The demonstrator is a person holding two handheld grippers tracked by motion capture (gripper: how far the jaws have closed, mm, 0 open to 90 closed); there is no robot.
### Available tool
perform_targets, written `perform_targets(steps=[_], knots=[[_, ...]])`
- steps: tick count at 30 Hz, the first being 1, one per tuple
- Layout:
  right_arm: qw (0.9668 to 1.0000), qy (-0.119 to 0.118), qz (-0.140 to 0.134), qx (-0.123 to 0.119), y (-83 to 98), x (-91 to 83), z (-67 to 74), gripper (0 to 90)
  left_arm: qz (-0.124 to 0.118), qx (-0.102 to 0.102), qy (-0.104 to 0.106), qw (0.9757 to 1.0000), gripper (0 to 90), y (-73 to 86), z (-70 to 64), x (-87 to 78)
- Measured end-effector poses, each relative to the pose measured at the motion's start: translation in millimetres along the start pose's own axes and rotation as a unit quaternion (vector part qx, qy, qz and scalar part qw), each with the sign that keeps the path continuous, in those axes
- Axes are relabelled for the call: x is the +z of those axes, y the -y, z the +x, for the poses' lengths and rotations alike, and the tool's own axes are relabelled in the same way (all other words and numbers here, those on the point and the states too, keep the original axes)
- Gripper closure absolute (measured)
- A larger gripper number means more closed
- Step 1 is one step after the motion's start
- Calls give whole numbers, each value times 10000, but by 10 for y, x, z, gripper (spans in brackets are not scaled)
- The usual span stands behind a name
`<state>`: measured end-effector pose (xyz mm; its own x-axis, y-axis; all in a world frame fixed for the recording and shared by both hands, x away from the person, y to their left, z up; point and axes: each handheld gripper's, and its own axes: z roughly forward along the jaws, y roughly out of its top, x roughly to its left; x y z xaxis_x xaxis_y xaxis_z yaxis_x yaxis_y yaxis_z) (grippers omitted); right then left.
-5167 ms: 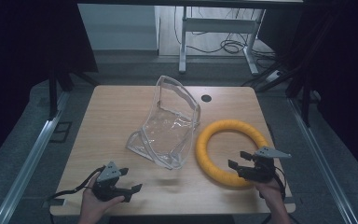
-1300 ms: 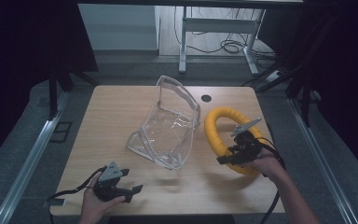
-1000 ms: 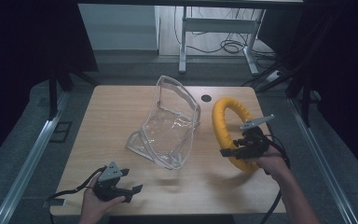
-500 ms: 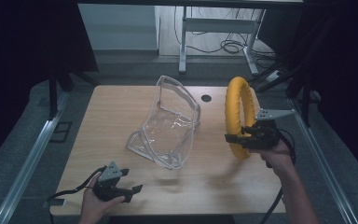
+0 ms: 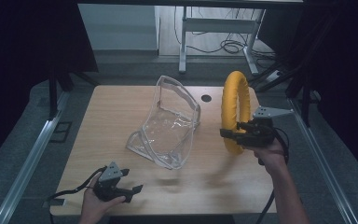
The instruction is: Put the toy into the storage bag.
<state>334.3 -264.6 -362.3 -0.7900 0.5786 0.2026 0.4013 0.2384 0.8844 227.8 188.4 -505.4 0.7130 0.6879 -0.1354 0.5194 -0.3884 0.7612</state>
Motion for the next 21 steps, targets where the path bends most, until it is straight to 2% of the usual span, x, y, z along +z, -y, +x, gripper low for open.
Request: perform_targets(steps=[11,16,21], knots=[[9993,-33,-356,145,-9,78,29,510,10,13,-10,10000,180,2,1,3],[9988,-22,-447,180,-11,77,35,510,15,14,-4,10000,180,2,0,6],[9973,38,-692,237,-47,46,48,510,13,13,-3,10000,180,2,0,5]])
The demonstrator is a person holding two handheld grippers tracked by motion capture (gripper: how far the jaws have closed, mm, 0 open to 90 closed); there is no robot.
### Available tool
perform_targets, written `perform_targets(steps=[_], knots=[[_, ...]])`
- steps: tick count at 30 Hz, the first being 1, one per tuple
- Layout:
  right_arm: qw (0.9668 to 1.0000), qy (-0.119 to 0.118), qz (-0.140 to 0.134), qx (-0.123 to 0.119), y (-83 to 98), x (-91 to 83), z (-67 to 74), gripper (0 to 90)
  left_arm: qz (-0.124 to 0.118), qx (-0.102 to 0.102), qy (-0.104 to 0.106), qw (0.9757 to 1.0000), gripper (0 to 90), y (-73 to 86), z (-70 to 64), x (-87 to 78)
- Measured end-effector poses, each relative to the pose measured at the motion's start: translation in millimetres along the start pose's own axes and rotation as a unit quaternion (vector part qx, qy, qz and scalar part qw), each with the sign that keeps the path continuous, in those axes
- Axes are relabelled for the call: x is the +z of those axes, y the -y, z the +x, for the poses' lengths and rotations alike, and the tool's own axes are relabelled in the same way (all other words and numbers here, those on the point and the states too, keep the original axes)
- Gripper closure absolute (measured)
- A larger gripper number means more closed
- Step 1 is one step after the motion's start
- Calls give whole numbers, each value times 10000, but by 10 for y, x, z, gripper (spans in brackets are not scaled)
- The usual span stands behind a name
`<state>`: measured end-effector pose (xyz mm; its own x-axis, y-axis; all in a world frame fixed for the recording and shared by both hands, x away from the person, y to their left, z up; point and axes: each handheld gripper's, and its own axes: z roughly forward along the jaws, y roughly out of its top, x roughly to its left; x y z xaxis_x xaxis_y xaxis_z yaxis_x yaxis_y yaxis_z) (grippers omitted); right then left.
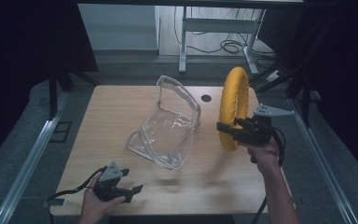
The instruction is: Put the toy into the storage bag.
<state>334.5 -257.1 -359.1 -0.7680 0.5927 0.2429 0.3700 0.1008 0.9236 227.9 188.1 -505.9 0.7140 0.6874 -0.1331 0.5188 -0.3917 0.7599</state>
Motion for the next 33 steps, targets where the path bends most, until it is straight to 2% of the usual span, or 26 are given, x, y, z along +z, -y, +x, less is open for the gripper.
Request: perform_targets(steps=[5,16,22,33], knots=[[9997,0,-227,-48,-79,-23,57,510,10,9,-2,10000,180,1,0,1],[9973,-136,-685,-236,-319,-23,276,509,-1,-18,0,10000,180,2,-7,2],[9940,-256,-1024,-300,-542,7,411,508,-2,-8,0,10000,180,4,-7,-2],[9901,-445,-1255,-446,-763,107,608,507,30,0,5,10000,180,8,-9,11]])
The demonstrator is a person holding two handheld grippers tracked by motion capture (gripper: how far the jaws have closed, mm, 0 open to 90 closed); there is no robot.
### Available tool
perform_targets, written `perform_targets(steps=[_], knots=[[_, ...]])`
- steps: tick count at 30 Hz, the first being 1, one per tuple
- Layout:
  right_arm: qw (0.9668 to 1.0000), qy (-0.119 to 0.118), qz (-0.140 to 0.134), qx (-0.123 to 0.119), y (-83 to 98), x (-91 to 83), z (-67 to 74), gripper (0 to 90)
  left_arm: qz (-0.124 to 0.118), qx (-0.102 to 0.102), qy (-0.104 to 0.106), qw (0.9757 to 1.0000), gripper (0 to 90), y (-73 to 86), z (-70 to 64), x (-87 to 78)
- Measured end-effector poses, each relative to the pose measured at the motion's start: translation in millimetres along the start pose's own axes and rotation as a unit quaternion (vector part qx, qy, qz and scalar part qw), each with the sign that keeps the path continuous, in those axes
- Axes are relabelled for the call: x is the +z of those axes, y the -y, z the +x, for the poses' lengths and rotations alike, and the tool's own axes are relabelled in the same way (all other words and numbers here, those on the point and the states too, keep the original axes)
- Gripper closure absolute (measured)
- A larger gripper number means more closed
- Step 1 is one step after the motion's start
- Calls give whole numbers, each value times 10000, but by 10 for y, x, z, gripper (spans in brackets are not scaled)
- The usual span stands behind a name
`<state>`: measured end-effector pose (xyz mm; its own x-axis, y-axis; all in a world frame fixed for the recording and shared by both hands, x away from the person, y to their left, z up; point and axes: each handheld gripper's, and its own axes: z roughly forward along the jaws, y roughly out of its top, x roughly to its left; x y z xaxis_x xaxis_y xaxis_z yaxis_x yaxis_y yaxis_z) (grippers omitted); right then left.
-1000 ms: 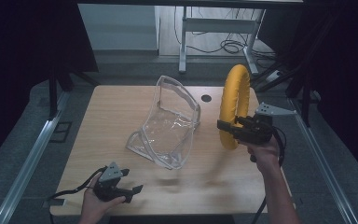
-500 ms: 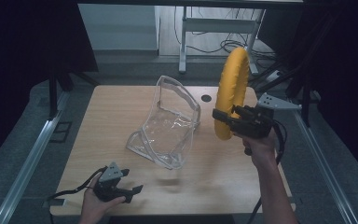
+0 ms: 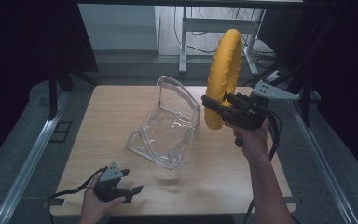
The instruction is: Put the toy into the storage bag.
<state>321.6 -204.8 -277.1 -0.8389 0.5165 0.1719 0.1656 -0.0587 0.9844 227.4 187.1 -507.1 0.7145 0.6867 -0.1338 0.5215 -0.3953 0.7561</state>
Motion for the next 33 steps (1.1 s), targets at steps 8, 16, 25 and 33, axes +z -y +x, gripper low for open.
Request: perform_targets(steps=[8,16,25,33], knots=[[9995,-263,-59,-143,-133,174,177,506,17,18,-2,10000,180,0,2,-7],[9984,-504,-128,-222,-173,390,331,506,44,56,-29,10000,180,0,13,-19],[9964,-761,-82,-352,-179,571,488,505,23,55,-27,10000,180,1,11,-22],[9947,-971,39,-338,-100,706,548,505,27,42,-33,10000,180,2,9,-16]])
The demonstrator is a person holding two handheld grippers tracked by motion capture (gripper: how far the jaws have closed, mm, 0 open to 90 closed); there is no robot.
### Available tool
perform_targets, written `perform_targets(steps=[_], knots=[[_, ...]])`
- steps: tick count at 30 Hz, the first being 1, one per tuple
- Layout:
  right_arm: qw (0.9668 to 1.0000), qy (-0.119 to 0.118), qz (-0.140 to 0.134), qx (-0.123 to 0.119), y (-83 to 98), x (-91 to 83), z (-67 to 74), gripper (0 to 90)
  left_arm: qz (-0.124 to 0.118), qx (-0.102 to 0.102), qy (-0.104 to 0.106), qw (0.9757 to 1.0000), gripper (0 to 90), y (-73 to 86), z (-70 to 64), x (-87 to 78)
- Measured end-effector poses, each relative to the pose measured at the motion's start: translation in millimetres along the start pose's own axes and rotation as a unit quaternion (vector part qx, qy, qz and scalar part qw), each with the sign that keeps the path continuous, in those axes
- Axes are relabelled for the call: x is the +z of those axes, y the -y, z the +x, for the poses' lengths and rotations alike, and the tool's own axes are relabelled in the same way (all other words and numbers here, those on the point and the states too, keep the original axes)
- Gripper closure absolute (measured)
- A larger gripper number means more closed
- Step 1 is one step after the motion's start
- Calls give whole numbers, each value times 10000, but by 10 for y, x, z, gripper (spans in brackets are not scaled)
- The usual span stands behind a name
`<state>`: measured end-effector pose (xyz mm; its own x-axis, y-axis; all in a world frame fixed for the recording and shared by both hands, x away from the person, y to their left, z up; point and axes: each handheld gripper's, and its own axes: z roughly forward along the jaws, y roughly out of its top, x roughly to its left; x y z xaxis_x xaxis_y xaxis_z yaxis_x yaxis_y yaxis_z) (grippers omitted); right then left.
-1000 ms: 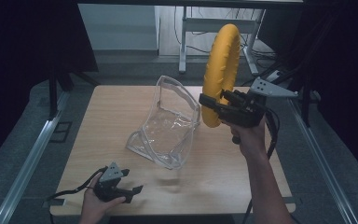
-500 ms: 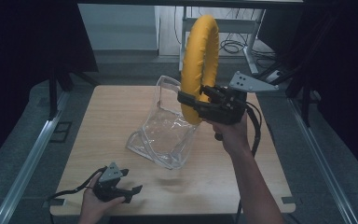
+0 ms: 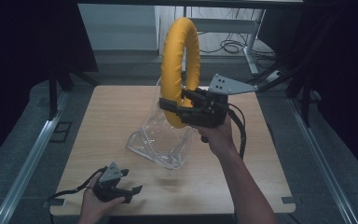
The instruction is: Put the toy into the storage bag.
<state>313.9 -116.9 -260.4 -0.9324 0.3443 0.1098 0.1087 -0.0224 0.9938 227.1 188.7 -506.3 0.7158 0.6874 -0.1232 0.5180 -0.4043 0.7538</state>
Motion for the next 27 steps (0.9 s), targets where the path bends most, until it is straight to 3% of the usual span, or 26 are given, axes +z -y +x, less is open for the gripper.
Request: perform_targets(steps=[9,27], knots=[[9994,-277,135,161,143,135,5,504,43,13,11,10000,179,2,0,6],[9971,-487,387,447,545,257,-55,503,100,57,3,9999,177,7,0,25]])
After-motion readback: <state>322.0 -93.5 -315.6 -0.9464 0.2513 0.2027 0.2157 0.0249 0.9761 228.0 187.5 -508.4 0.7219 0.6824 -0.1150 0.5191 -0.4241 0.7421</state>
